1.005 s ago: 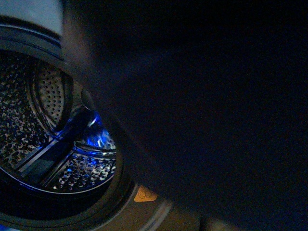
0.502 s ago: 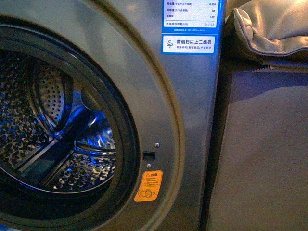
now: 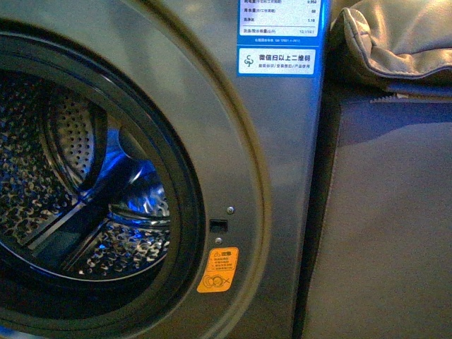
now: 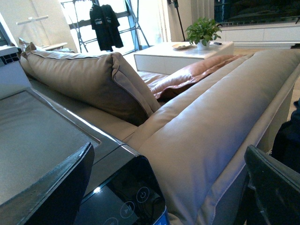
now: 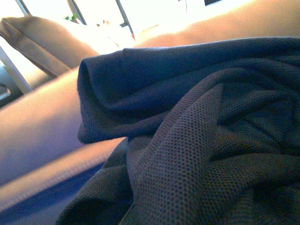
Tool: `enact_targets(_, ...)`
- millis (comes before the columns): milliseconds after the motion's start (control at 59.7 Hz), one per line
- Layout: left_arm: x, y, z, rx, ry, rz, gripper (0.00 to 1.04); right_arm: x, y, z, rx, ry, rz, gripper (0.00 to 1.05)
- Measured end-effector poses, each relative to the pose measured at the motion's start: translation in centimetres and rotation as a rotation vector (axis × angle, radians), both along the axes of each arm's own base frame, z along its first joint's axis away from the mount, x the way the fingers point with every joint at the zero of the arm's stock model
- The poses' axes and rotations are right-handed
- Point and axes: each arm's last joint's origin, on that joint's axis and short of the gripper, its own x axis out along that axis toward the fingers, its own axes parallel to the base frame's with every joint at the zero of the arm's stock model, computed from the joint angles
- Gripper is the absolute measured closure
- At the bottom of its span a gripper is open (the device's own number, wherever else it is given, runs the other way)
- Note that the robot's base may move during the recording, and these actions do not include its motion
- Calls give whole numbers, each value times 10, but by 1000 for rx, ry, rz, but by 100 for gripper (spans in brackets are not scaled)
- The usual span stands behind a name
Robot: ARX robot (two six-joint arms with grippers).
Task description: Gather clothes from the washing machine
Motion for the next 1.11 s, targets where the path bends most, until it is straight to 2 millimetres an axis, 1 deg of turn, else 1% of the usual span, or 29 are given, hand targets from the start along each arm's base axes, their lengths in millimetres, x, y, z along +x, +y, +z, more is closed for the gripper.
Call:
enact_targets(33,0,0,0,0,0,0,7,2,-4,-16,41,51,10,98)
enact_targets(50,0,0,0,0,0,0,7,3,-5,-20,56,62,11,96)
enact_targets(67,0,0,0,0,0,0,7,4,-6,-29,77,86,13,92)
enact_targets(134,0,0,0,0,0,0,7,6,-10,-52,141,152,19,82)
enact_targets(251,0,0,0,0,0,0,7,7,-11,-85,220,232,27,64)
enact_targets(285,0,0,0,0,0,0,7,7,-11,-95,240,254,29,57)
enact_targets(368,0,0,0,0,0,0,7,6,-9,-110,260,284,37,45)
enact_targets(402,0,0,0,0,0,0,7,6,-7,-116,272,299,40,38)
enact_targets(486,0,0,0,0,0,0,7,5,-2,-124,284,315,50,26)
enact_targets(519,0,0,0,0,0,0,7,6,1,-127,287,318,58,19)
enact_targets(536,0,0,0,0,0,0,7,6,2,-128,286,318,60,17)
enact_targets(569,0,0,0,0,0,0,7,6,6,-129,282,316,72,10)
enact_targets(603,0,0,0,0,0,0,7,5,11,-129,283,308,86,6)
enact_targets(653,0,0,0,0,0,0,7,4,25,-123,253,271,116,8)
enact_targets(737,0,0,0,0,0,0,7,0,51,-109,192,199,170,7)
enact_targets(770,0,0,0,0,0,0,7,-2,64,-102,167,165,194,7)
enact_targets(854,0,0,0,0,0,0,7,-6,88,-92,117,107,235,7)
enact_targets(888,0,0,0,0,0,0,7,-8,101,-87,89,74,253,7)
enact_targets(904,0,0,0,0,0,0,7,-8,104,-86,81,66,258,7)
enact_targets(921,0,0,0,0,0,0,7,-9,114,-82,59,41,276,7)
enact_targets(1055,0,0,0,0,0,0,7,-16,152,-70,-23,-67,336,7)
enact_targets(1105,0,0,0,0,0,0,7,-19,161,-68,-47,-101,344,7)
